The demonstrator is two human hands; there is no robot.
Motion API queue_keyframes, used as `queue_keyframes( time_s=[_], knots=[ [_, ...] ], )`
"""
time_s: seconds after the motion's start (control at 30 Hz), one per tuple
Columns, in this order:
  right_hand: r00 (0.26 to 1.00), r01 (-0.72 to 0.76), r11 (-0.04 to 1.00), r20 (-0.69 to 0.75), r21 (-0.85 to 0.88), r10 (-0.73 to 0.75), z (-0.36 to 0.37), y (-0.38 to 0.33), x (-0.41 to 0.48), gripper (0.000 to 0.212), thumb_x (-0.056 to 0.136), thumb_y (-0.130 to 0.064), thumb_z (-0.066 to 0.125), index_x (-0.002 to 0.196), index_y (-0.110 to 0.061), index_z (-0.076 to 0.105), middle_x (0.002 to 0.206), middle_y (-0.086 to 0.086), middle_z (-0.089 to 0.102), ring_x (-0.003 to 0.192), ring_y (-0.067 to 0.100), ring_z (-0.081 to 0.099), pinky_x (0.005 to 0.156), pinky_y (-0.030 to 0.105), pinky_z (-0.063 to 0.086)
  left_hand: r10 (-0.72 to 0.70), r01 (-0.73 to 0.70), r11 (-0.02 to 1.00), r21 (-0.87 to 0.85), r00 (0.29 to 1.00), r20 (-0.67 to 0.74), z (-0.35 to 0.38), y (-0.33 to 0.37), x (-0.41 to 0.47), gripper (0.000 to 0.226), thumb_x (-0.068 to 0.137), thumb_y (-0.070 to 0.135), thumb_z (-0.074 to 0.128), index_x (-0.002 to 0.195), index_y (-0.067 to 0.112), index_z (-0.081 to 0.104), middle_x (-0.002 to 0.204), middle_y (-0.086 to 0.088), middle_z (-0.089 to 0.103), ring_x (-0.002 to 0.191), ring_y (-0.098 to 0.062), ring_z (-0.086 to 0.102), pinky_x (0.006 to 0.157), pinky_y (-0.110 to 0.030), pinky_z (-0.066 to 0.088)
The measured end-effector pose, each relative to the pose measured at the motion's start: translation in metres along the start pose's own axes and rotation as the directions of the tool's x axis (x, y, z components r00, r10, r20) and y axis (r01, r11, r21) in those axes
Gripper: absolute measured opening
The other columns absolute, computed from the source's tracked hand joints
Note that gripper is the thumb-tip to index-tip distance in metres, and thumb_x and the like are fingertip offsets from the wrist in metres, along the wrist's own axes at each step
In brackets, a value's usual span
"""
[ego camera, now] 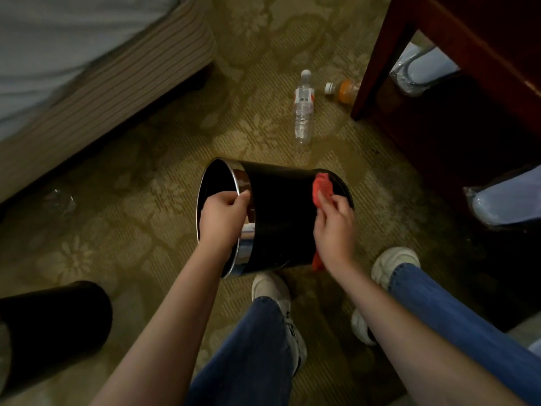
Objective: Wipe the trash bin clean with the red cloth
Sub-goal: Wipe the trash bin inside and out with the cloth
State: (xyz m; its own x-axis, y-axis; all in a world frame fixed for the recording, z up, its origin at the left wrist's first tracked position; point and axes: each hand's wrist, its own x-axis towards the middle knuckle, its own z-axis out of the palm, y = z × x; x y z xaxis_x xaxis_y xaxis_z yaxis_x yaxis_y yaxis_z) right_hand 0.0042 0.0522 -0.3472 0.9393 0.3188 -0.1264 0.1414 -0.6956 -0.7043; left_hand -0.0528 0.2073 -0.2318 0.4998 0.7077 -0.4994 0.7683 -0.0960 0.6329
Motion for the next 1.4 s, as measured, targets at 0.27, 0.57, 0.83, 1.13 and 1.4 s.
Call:
queue_keyframes(
  time_s=[0.27,0.57,0.83,1.13,1.4],
  knots=[
    [0.935,0.353,0.932,-0.015,0.087,-0.353,0.012,-0.089,-0.033,0.039,0.093,-0.016,0.049,0.132,-0.015,0.054,0.115,0.007,0.057,0.098,0.022,0.051,0.085,0.03,0.042,-0.047,0.047,0.999,-0.027,0.999,0.004,0.001,-0.004,0.003,0.037,0.092,0.028,0.054,0.07,-0.001,0.062,0.058,-0.011,0.059,0.059,-0.027,0.058,0.068,-0.05,0.054],
    [1.0,0.015,0.999,-0.019,-0.032,-0.015,0.002,0.009,0.0,0.041,0.092,-0.007,0.053,0.132,-0.016,0.054,0.122,0.009,0.056,0.104,0.03,0.052,0.085,0.031,0.042,-0.029,0.031,0.999,-0.035,0.998,0.058,0.001,0.0,-0.003,0.034,0.094,0.03,0.053,0.088,0.0,0.067,0.087,-0.026,0.067,0.078,-0.038,0.064,0.077,-0.052,0.052],
    [0.941,0.339,0.94,-0.043,0.047,-0.337,0.009,-0.084,-0.021,0.038,0.09,-0.013,0.052,0.128,-0.014,0.057,0.113,0.006,0.059,0.094,0.023,0.054,0.083,0.023,0.036,-0.043,0.043,0.998,-0.038,0.999,0.005,0.003,0.005,0.008,0.035,0.088,0.033,0.056,0.065,0.007,0.063,0.06,-0.012,0.061,0.065,-0.035,0.061,0.075,-0.055,0.054],
    [0.999,0.04,0.999,0.01,-0.005,-0.04,0.003,0.014,-0.001,0.045,0.094,-0.009,0.051,0.136,-0.023,0.048,0.127,0.005,0.054,0.109,0.028,0.05,0.085,0.028,0.039,-0.06,0.061,0.997,-0.038,0.998,0.036,-0.008,-0.001,0.004,0.03,0.093,0.032,0.054,0.076,0.012,0.069,0.083,-0.023,0.069,0.081,-0.039,0.066,0.08,-0.055,0.053],
    [0.917,0.399,0.916,-0.02,0.036,-0.398,0.021,-0.067,-0.041,0.046,0.089,-0.006,0.053,0.133,-0.015,0.052,0.117,0.005,0.058,0.098,0.018,0.049,0.086,0.029,0.044,-0.085,0.083,0.996,-0.042,0.996,-0.031,-0.013,-0.002,0.019,0.031,0.091,0.032,0.055,0.068,0.015,0.066,0.074,-0.018,0.069,0.074,-0.036,0.066,0.079,-0.055,0.054]
  ],
)
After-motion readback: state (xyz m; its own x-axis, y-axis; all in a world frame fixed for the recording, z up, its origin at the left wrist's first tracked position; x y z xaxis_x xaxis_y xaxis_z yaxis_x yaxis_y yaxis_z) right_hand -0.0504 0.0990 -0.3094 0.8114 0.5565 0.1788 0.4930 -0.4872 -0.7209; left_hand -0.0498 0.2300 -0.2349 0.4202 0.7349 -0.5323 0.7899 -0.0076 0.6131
